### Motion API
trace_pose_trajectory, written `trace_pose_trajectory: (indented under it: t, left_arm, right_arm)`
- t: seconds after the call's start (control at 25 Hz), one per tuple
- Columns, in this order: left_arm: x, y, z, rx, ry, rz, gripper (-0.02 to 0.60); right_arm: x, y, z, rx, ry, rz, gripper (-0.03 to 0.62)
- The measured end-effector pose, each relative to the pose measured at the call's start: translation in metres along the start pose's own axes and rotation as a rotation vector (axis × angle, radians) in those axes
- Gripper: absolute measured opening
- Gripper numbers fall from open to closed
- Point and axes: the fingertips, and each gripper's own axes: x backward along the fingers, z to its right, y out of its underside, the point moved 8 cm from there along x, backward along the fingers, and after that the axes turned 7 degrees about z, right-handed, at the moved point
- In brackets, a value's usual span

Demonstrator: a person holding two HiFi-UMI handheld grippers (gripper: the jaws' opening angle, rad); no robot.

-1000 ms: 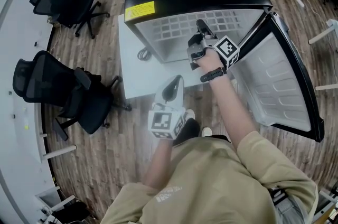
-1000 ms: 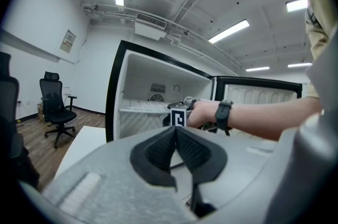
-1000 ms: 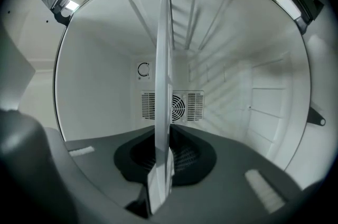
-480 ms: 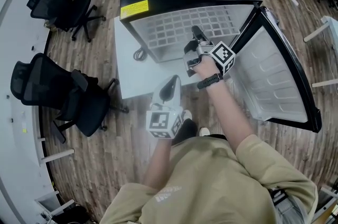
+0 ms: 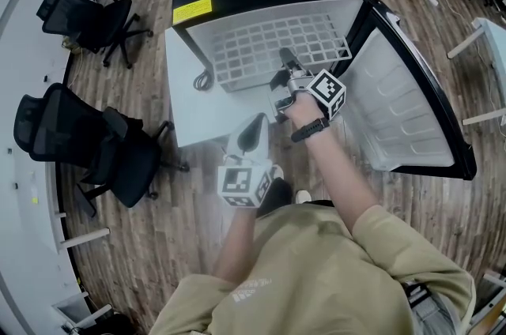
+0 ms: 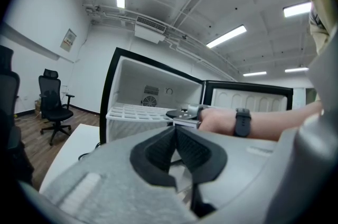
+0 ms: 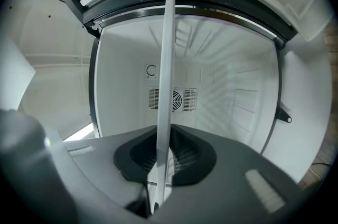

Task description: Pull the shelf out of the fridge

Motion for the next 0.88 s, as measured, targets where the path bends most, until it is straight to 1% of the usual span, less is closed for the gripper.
trace_pose_trajectory:
  t: [0.2, 0.56, 0.76, 0.88]
  left_arm:
    - [0.017, -0.001, 0.014, 0.005, -0.006, 0.016, 0.002]
    - [0.041, 0.002, 0.033, 0.011, -0.031, 0.031, 0.002]
    - [0.054, 0.007, 0.045, 0.007, -0.049, 0.033, 0.002]
    - [0.061, 0.009, 0.051, 0.004, -0.060, 0.037, 0.002]
  right_arm:
    - [0.022, 0.000, -0.006, 0.016, 0.004, -0.012, 0.028]
    - [0.054, 0.002, -0.010, 0.004, 0.000, -0.030, 0.031]
    - [0.077, 0.002, -0.006, -0.002, 0.005, -0.046, 0.025]
    - [0.100, 0.002, 0.000, 0.022, -0.004, -0.073, 0.025]
